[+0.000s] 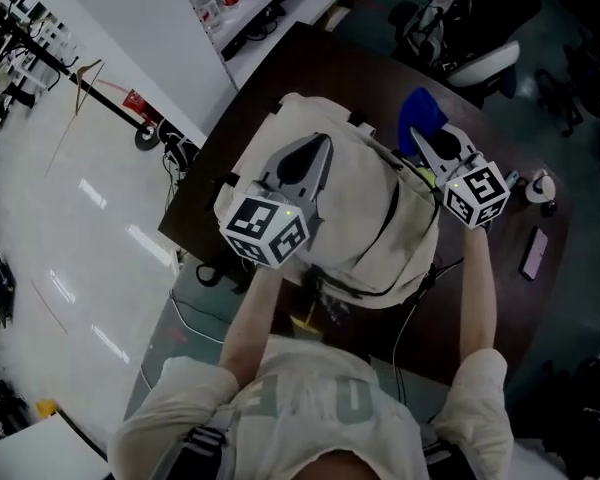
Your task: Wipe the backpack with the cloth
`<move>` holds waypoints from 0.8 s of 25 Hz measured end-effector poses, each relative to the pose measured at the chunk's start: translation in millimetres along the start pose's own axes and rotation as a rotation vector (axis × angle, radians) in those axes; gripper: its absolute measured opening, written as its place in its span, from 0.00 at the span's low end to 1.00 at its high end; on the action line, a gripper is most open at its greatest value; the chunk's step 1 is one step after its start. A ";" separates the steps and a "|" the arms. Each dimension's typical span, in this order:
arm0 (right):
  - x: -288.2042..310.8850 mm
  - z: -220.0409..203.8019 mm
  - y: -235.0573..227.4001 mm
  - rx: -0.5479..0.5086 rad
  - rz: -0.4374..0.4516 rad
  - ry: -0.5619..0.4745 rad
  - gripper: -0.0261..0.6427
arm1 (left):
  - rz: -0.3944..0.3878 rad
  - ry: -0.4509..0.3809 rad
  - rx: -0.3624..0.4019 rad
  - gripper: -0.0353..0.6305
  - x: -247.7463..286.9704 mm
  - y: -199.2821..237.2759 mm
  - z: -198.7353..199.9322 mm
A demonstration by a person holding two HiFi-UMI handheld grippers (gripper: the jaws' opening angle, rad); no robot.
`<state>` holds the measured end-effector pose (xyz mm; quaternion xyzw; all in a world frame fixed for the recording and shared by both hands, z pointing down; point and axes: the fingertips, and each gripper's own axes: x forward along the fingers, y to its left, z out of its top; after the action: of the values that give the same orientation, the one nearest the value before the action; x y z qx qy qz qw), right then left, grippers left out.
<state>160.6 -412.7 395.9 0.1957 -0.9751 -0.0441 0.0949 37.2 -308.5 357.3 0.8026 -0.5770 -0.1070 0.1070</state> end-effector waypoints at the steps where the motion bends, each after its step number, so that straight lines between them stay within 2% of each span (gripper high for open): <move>1: 5.0 6.0 11.1 0.003 -0.023 0.006 0.11 | -0.024 0.003 0.001 0.06 -9.3 4.8 2.9; 5: 23.8 29.7 55.0 0.028 -0.126 0.008 0.11 | -0.105 0.027 -0.004 0.06 -47.4 31.3 14.5; 9: 31.4 46.6 86.0 0.105 -0.225 -0.039 0.11 | -0.110 0.039 0.004 0.06 -74.7 58.8 23.5; 12: 33.8 57.3 103.0 0.146 -0.257 -0.073 0.11 | -0.109 0.039 0.008 0.06 -82.1 73.0 28.1; 15: 45.9 67.9 114.8 0.136 -0.277 -0.077 0.11 | -0.146 0.034 0.029 0.06 -85.6 84.9 35.9; 20: 86.7 85.4 135.7 0.193 -0.406 -0.103 0.11 | -0.201 0.039 0.004 0.06 -90.1 138.0 43.7</move>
<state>14.1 -317.6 343.7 0.3937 -0.9189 0.0211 0.0148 -128.4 -268.0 360.7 0.8586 -0.4915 -0.1003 0.1052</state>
